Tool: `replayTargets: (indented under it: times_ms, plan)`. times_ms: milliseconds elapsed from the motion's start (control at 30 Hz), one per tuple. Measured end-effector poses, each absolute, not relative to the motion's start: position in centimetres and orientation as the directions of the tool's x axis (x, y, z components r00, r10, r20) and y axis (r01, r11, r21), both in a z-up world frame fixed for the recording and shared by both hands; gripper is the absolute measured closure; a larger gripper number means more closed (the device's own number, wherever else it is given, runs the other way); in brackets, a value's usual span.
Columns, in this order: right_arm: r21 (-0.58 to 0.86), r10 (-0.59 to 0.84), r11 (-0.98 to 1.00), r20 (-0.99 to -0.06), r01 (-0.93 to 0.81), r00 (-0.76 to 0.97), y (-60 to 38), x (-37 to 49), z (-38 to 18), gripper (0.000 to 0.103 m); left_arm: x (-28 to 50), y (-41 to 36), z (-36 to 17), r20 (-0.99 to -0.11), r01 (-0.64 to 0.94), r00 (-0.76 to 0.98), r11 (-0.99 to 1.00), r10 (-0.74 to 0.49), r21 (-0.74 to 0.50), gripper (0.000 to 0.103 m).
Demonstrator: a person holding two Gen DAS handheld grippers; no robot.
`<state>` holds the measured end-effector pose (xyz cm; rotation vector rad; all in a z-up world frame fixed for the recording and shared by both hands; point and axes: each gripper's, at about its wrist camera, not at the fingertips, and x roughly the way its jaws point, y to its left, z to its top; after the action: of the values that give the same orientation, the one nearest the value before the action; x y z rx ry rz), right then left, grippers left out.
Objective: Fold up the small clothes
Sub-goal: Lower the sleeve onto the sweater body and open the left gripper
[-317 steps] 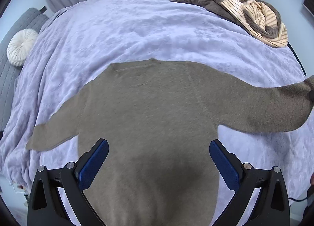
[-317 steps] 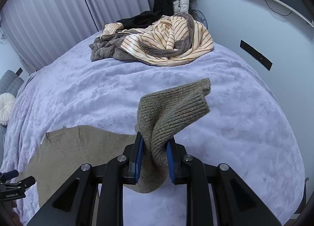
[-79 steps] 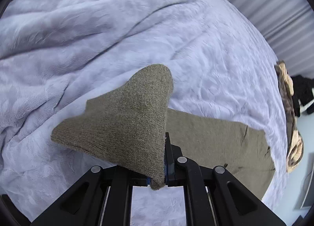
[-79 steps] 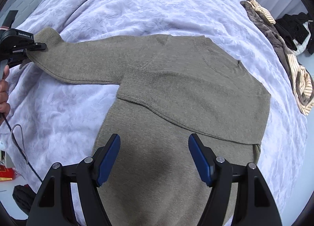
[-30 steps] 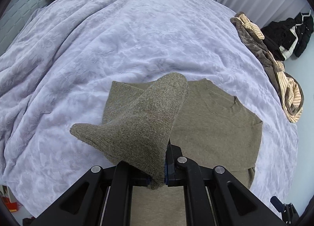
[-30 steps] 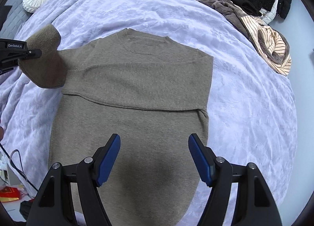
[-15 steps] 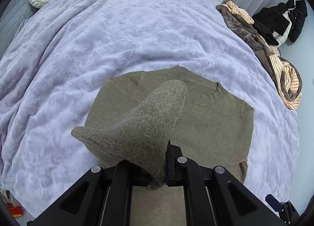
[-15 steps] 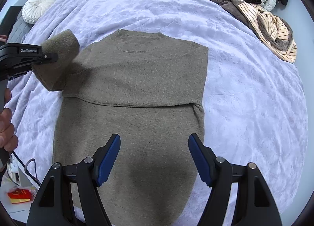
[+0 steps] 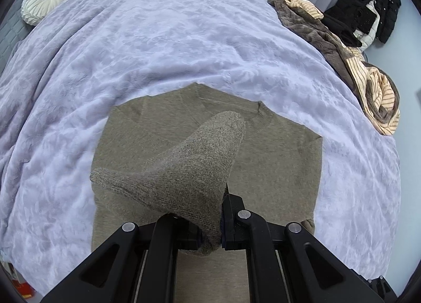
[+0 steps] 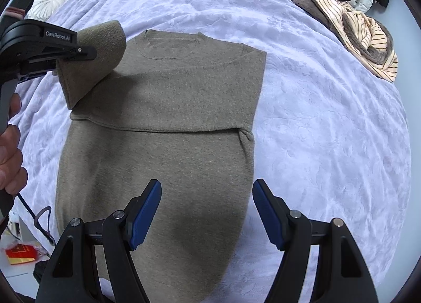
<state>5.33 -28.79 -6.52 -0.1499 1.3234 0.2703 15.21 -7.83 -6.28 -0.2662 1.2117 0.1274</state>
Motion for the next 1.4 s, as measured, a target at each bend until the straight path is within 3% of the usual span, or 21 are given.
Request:
replayTargets:
  times_ms: [467, 933, 1000, 1033, 1067, 1267, 1400]
  plan:
    - [0.027, 0.076, 0.974, -0.974, -0.224, 0.215, -34.6, 5.1, -7.6, 0.028, 17.5, -12.6, -10.8, -0.954, -0.216, 0.297, 0.971, -0.032, -0.1, 0.093]
    - [0.009, 0.037, 0.986, -0.984, -0.165, 0.172, -39.4, 3.3, -9.3, 0.028, 18.6, -17.5, -18.7, -0.989, -0.148, 0.135, 0.988, 0.051, 0.031, 0.091]
    - [0.007, 0.033, 0.988, -0.985, -0.156, 0.169, -39.8, 3.1, -9.5, 0.028, 18.4, -17.3, -19.4, -0.993, -0.154, 0.119, 0.988, 0.019, 0.0, 0.053]
    - [0.007, 0.033, 0.988, -0.985, -0.154, 0.168, -39.9, 3.0, -9.5, 0.028, 18.3, -17.2, -19.6, -0.993, -0.157, 0.118, 0.987, -0.003, -0.021, 0.017]
    - [0.006, 0.032, 0.988, -0.985, -0.153, 0.167, -40.0, 2.9, -9.5, 0.028, 18.0, -17.1, -19.4, -0.99, -0.16, 0.141, 0.987, -0.011, -0.034, 0.013]
    - [0.0, 0.027, 0.986, -0.986, -0.166, 0.163, -39.7, 2.5, -9.5, 0.028, 16.9, -17.0, -18.5, -0.984, -0.115, 0.175, 0.993, -0.018, -0.039, 0.013]
    - [-0.006, 0.025, 0.983, -0.985, -0.184, 0.169, -39.0, 2.4, -9.5, 0.028, 16.0, -14.6, -16.7, -0.968, -0.179, 0.244, 0.978, -0.062, -0.108, 0.013]
